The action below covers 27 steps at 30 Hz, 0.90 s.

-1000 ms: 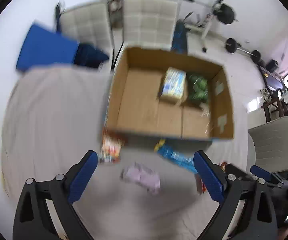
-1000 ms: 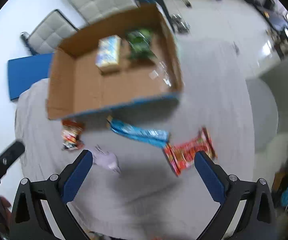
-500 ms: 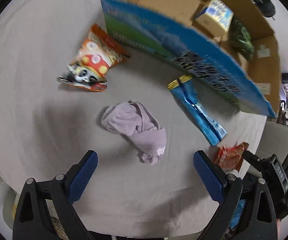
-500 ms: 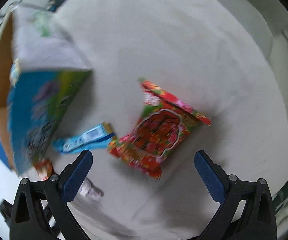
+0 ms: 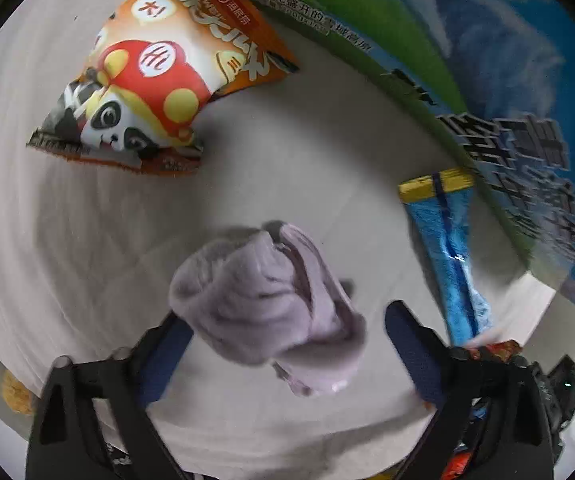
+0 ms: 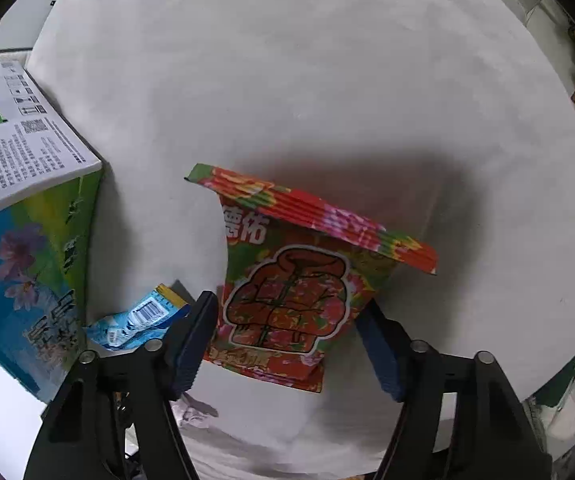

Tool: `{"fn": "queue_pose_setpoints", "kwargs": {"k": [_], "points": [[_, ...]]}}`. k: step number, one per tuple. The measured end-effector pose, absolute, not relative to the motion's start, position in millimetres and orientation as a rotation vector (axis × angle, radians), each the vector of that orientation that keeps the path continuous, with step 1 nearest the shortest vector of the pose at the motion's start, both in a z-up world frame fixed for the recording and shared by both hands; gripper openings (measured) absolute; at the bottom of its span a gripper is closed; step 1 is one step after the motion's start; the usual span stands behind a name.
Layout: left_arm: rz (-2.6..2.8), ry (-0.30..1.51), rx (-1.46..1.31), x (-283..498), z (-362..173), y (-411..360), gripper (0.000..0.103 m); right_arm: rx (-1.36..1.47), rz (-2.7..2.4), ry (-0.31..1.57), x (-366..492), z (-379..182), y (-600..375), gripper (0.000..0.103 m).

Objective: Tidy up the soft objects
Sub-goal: 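Grasp the red floral bag with the right tool while the left grasps the lilac towel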

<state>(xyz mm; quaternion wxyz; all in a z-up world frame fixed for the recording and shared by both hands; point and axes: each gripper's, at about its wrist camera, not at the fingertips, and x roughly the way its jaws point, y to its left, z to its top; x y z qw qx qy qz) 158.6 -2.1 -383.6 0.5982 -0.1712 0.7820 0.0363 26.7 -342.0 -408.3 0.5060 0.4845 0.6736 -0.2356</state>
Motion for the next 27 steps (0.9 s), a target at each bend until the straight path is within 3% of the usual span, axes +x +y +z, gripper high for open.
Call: {"fn": "queue_pose_setpoints", "kwargs": {"k": [2,3,5,8,15,27], "points": [[0.074,1.829,-0.366,158,-389,-8,0.065,1.134,-0.584,1.636,32,-406,-344,0.056],[0.076,1.822,-0.332,156,-389,-12,0.063,1.117,-0.586,1.640,33,-405,-343,0.054],[0.071,1.798,-0.265,155,-386,-19,0.048,1.073,-0.580,1.648,35,-402,-340,0.052],[0.037,1.773,-0.162,150,-379,-35,0.041,0.990,-0.562,1.656,38,-396,-330,0.049],[-0.026,1.635,0.083,123,-349,-75,0.039,0.678,-0.479,1.632,39,-366,-280,0.048],[-0.148,1.437,0.129,86,-249,-90,0.038,0.366,-0.287,1.481,45,-266,-232,0.047]]}}
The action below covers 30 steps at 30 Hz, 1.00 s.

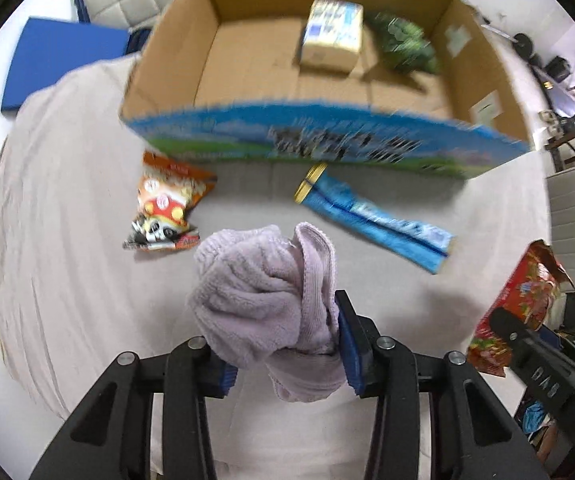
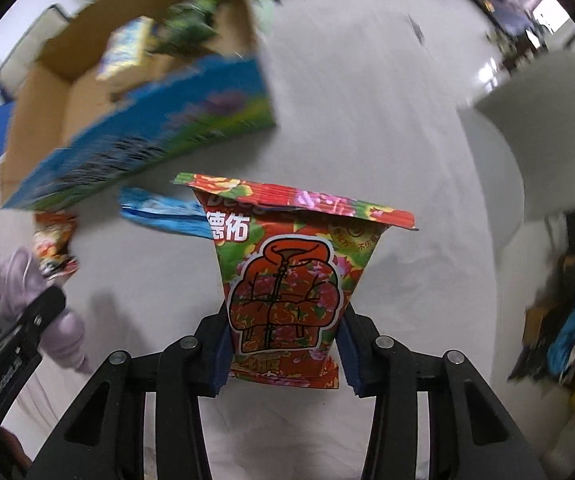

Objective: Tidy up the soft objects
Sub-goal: 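Lower the red bag and lilac towel into the box and open both tools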

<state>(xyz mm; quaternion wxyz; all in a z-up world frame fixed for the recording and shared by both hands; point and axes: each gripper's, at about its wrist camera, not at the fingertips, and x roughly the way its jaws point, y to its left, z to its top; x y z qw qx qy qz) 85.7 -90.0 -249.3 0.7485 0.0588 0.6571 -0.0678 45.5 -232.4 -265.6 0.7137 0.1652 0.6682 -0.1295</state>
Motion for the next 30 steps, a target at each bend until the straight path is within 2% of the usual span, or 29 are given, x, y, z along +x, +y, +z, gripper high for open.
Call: {"fn": "queue_pose_setpoints", "kwargs": {"k": [8,14,19,24,30], "points": [[-0.201,1.323,0.142,103,-170,-82,0.038,0.305,-0.196,1.394,43,-187,-221,0.047],[-0.255,1.311,0.125,118,-142,-75,0.038,0.332,-0.127,1.375,53,-141,-224,0.047],[-0.278,1.316,0.171,146,-123,-78,0.038,0.293,-0.070,1.374,94,-117,-220,0.047],[-0.271,1.347,0.184,203,-122,-74,0.038,0.266,-0.043,1.419,151,-122,-224,0.047],[-0.226,1.386,0.263,271,-139,-73,0.039,0.249,-0.054,1.530,221,-165,-235,0.047]]}}
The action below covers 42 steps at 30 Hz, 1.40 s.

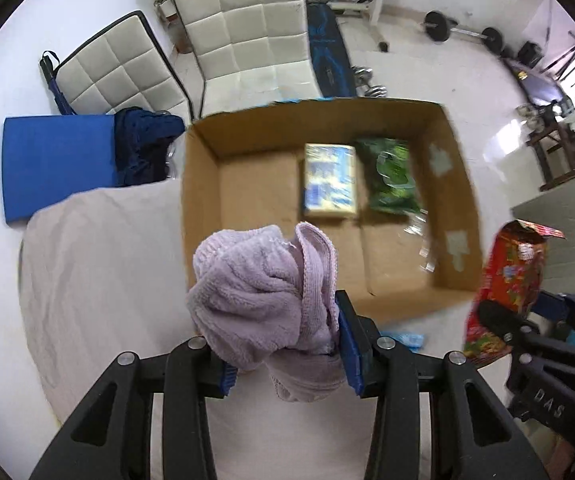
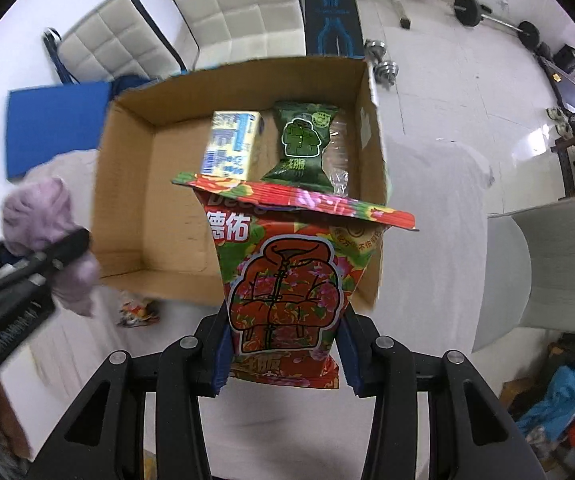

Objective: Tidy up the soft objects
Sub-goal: 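Lower the red bag and lilac towel into the box and open both tools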

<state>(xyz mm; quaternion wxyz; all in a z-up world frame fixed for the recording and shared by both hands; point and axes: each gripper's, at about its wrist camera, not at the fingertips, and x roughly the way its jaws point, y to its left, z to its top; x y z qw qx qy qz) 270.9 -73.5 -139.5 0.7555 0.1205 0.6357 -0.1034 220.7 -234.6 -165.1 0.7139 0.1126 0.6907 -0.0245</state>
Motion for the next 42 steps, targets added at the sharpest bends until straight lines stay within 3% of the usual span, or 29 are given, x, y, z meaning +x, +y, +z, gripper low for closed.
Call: {"fn": "queue_pose_setpoints", "kwargs": {"k": [13,34,37,39,42], "points": [[-0.141,1.600,0.257,379,-242,-57,0.039,0.141,-0.083,1.768,282,-286,-236,0.047],[-0.173,1.641,0.281,428,-292,-71,0.041,0.069,-0.050,1.898,305,-348,-218,0.048],[-0.165,1.659,0.256,430,-295,-69,0.042,0.062,-0.042,1.920,308,-351,-217,0.050],[-0.168,1.687,0.220,431,-296,-66,0.042,0.078,-0.042,1.922,308,-350,-216,0.064],[-0.167,1.688,0.180,432,-290,-63,0.047,0.102,-0.039,1.903,308,-340,-216,0.070]]}}
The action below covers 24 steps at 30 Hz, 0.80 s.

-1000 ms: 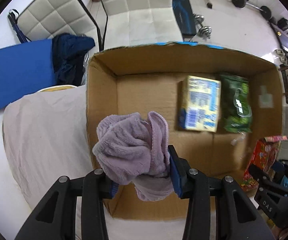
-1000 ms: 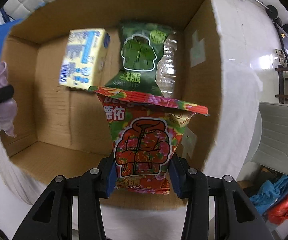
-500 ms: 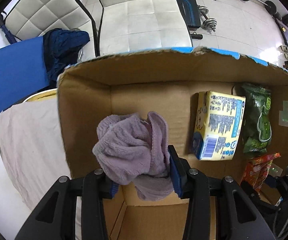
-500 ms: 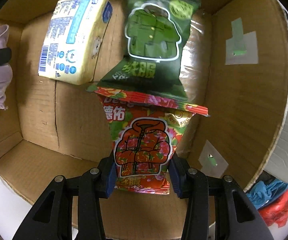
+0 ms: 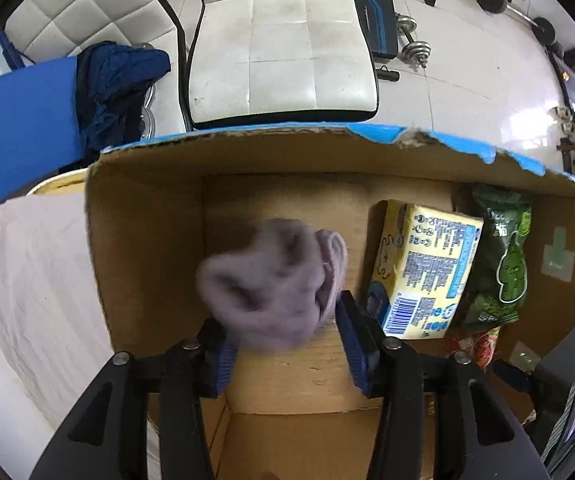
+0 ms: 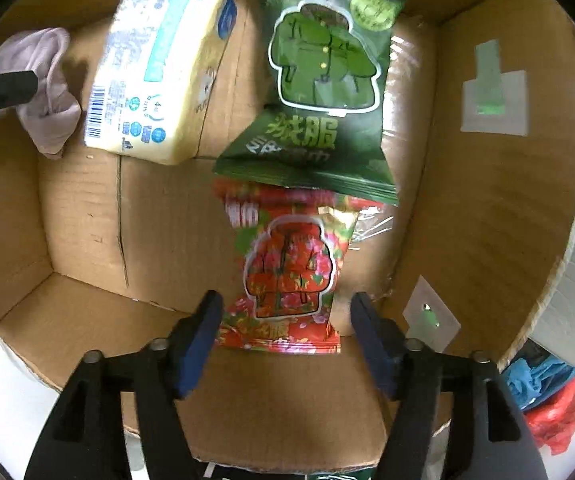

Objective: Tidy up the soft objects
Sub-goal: 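Lower the red bag and lilac towel into the box and open both tools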

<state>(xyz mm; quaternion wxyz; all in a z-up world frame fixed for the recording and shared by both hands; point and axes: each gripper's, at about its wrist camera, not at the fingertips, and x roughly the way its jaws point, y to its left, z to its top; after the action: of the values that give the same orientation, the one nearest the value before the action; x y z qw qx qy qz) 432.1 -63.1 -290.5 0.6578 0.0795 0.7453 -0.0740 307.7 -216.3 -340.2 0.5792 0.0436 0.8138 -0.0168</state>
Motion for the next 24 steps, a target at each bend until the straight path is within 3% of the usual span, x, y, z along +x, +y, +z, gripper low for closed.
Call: {"fn": "queue_pose_setpoints", "kwargs": {"k": [10,12,14,16,24], "points": [[-0.170,1.600,0.202,422,-255,-66,0.066,0.111,-0.060,1.864,308,-315,-214,0.071],[-0.173,1.572,0.210,415,-246,-66,0.071,0.118,-0.064,1.850,305,-308,-215,0.083],[-0.176,1.548,0.209,407,-238,-66,0.088,0.129,-0.067,1.827,302,-298,-216,0.093],[-0.158,1.510,0.208,396,-229,-62,0.098,0.140,-0.074,1.801,299,-288,-218,0.101],[-0.151,1.478,0.177,349,-214,-52,0.099,0.139,-0.079,1.720,276,-250,-212,0.103]]}}
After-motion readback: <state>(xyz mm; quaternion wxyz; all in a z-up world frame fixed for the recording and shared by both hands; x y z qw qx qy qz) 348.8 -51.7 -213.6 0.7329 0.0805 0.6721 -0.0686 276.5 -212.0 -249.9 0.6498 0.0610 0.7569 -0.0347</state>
